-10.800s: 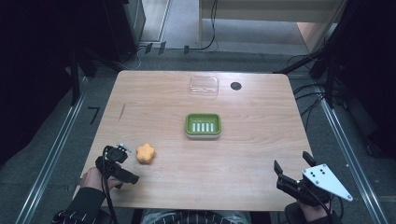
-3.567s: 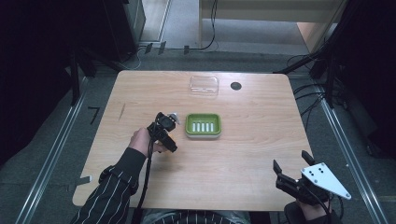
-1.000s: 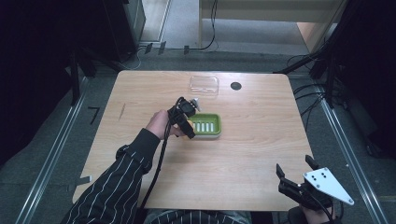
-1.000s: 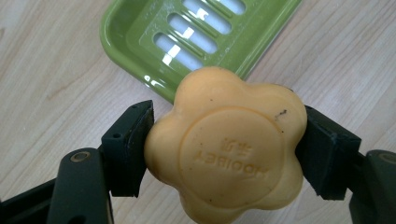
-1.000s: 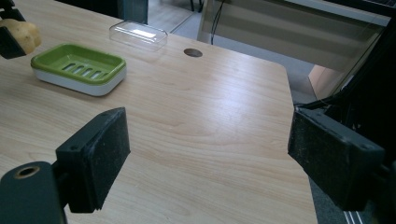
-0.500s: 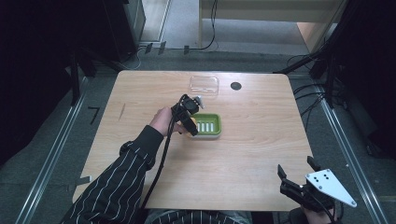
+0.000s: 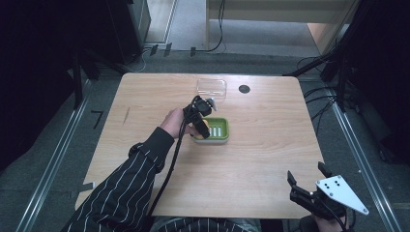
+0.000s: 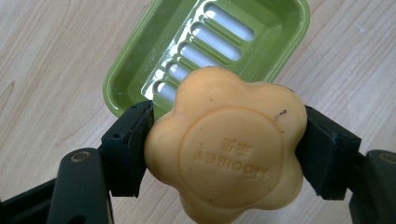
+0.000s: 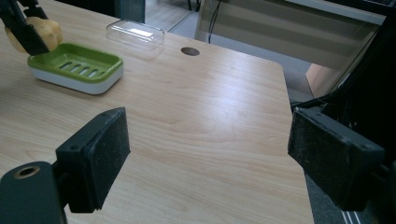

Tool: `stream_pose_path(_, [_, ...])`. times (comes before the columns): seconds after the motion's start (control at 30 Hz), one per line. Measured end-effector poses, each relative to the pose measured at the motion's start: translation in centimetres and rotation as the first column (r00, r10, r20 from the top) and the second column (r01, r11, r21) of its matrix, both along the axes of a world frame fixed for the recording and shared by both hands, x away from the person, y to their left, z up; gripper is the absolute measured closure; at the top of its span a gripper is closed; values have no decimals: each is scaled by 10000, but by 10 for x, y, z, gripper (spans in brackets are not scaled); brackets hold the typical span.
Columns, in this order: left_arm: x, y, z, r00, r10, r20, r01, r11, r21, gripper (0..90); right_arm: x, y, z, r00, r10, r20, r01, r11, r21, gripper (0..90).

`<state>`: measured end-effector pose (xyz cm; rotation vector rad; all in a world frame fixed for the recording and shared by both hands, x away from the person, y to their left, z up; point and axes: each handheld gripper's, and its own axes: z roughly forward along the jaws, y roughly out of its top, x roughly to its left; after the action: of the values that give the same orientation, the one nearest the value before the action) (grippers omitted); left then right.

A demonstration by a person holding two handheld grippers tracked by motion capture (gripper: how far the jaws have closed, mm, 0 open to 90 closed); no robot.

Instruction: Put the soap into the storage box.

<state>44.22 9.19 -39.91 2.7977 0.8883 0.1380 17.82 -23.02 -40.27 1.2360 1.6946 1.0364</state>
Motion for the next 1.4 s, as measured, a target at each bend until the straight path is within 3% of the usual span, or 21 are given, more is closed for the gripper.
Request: stream_pose_path(1.4, [16,-17,-16,9998,-125,125,125,9999,23,277,-4,-1,0,10000,-76,-9,76,9999,-92,134])
